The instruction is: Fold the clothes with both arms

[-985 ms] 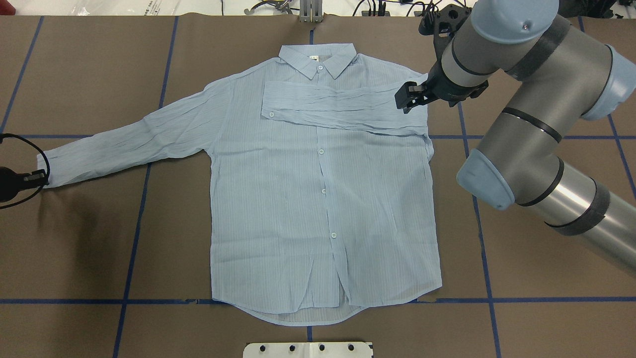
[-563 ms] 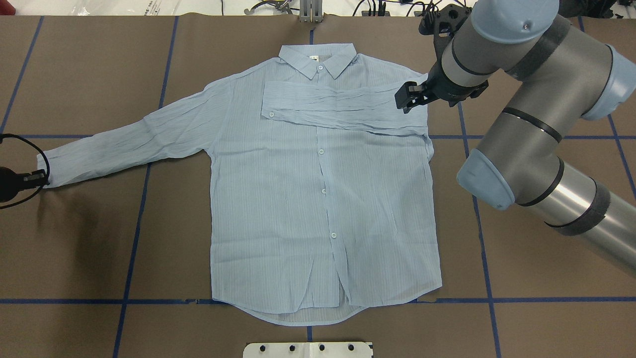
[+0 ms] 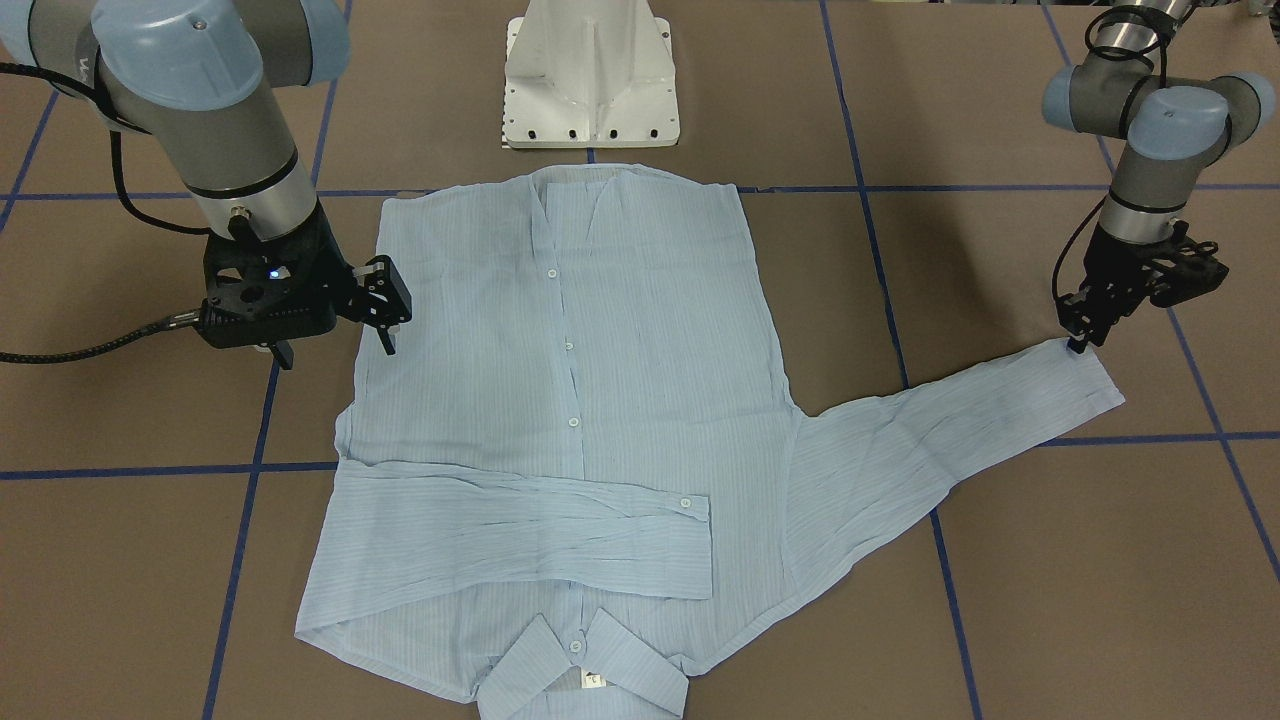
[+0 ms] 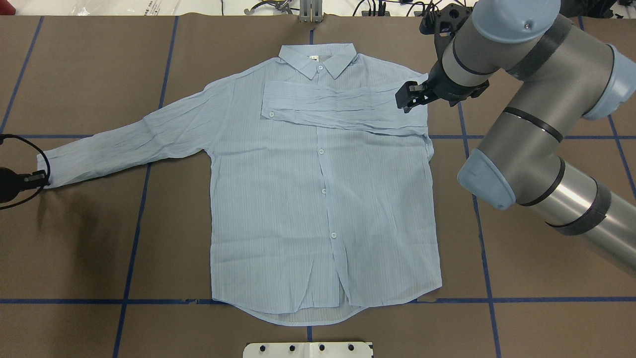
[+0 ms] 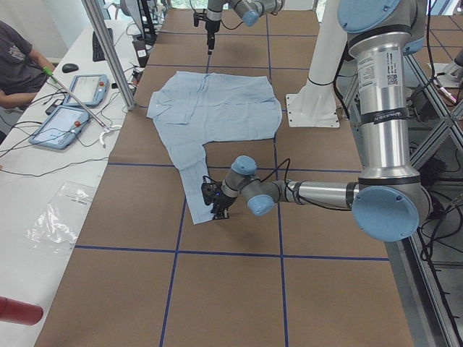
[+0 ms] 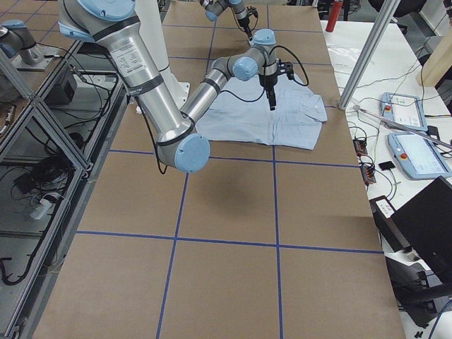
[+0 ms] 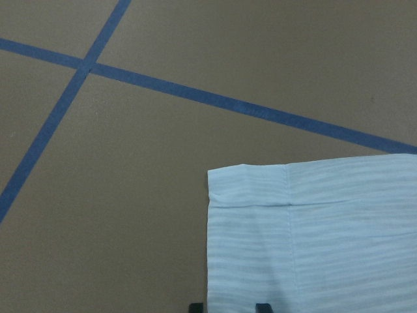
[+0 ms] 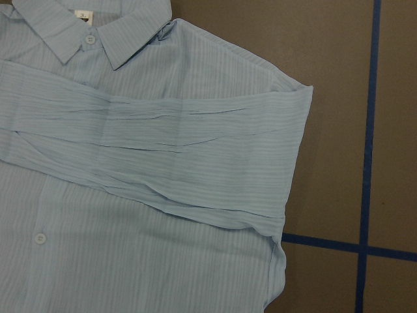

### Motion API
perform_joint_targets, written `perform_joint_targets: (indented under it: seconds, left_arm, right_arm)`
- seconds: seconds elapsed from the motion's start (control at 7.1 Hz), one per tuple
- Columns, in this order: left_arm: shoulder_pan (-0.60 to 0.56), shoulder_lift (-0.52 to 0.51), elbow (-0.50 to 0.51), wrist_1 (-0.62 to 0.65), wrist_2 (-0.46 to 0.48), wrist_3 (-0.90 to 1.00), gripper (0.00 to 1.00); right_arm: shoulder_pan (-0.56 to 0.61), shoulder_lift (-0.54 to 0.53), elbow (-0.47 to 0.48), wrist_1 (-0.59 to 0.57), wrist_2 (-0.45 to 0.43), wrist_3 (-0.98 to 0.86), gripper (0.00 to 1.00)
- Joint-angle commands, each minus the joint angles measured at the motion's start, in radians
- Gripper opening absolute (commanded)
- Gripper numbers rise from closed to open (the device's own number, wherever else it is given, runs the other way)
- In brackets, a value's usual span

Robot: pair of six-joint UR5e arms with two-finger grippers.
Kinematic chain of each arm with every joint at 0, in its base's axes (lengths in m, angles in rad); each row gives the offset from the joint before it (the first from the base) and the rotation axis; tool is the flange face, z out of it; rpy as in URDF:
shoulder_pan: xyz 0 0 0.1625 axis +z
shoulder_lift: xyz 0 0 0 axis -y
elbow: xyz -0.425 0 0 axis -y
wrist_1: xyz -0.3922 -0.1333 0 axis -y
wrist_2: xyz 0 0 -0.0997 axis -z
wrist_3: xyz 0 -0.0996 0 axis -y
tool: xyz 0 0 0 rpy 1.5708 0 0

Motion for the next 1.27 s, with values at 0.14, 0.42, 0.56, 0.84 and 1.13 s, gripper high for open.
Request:
perform_joint_targets:
  seconds: [0.14, 0.42, 0.56, 0.84, 1.13]
  left_arm:
    - [0.002, -0.002, -0.002, 0.000, -0.002, -0.001, 0.08]
    - [0.002, -0.002, -0.011, 0.015, -0.002, -0.001, 0.00]
    - [-0.001, -0.002, -0.044, 0.018, -0.005, 0.000, 0.00]
    - [-0.018, -0.014, -0.148, 0.118, -0.005, 0.009, 0.00]
    - [-0.069, -0.239, -0.160, 0.351, 0.002, 0.017, 0.00]
  right_arm:
    - [0.000, 0.000, 0.000, 0.000, 0.000, -0.002, 1.00]
    - [0.000, -0.002, 0.000, 0.000, 0.000, -0.002, 1.00]
    - [0.002, -0.003, 0.000, 0.000, 0.004, 0.000, 1.00]
    - [0.005, -0.034, 0.025, -0.006, 0.009, 0.000, 1.00]
    - [0.006, -0.080, 0.031, -0.005, 0.020, -0.002, 1.00]
